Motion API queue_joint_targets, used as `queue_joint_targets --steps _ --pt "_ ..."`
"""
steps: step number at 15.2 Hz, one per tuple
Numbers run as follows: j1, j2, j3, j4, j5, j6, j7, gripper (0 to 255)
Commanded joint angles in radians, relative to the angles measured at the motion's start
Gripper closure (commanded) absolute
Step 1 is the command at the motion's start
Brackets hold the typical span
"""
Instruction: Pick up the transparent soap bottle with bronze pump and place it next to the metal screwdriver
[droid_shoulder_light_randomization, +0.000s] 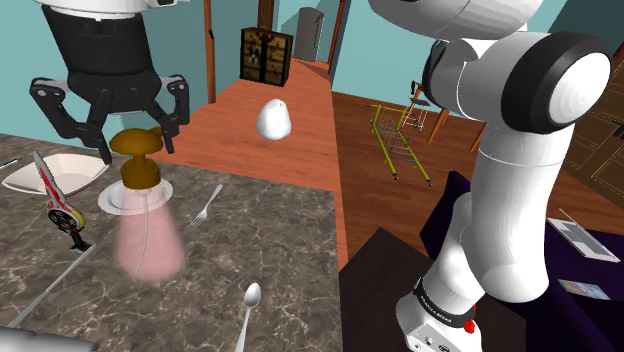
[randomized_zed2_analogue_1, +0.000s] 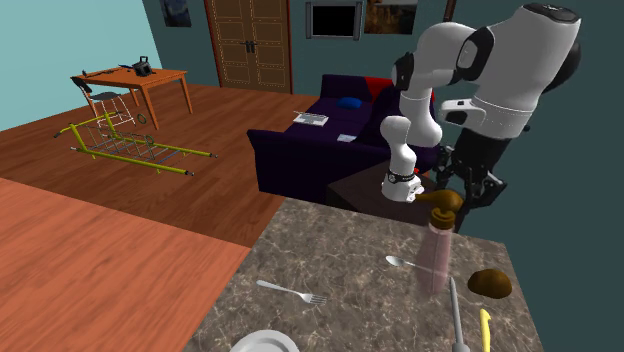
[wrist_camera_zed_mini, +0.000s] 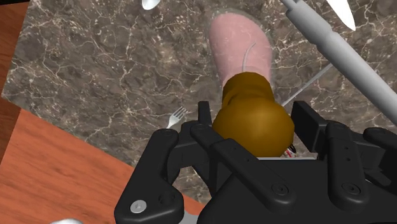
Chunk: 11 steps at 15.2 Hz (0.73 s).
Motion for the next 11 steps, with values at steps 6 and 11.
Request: queue_joint_targets --steps 6,11 --pt "-0.020 -0.029 -0.001 -0.138 0.013 0.112 0.009 255" --pt "-0.030 -0.040 -0.003 -0.220 0.017 0.183 0.014 255"
